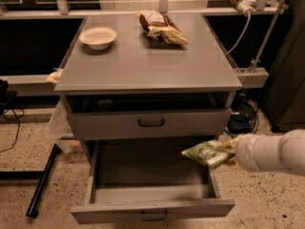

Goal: Pick green jalapeno chip bag from middle drawer and place on counter

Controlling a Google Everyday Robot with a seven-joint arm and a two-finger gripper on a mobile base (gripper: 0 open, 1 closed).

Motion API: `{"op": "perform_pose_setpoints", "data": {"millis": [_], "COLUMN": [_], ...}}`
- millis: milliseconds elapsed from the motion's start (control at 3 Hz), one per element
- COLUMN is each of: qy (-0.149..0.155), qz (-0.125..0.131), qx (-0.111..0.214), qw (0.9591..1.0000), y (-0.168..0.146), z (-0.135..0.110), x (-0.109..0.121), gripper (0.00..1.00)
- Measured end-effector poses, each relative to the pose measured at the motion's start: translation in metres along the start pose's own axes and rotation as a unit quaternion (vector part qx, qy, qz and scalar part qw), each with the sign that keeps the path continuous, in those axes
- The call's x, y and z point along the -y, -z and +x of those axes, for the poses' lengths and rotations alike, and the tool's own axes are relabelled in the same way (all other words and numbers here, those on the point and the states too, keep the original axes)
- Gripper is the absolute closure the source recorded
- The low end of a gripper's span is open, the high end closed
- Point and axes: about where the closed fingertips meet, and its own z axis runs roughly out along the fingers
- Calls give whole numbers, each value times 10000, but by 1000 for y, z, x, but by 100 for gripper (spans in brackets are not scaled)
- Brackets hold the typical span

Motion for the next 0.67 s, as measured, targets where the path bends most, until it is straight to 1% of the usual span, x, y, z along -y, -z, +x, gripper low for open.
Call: {"op": "perform_pose_setpoints", "data": {"millis": [333, 667], "qy": [170, 194], "qz": [148, 94], "qx": [-350, -326], "qw": [9991, 9992], "y": [43, 42], "z": [0, -3], "x": [20, 22], "gripper": [100, 100]}}
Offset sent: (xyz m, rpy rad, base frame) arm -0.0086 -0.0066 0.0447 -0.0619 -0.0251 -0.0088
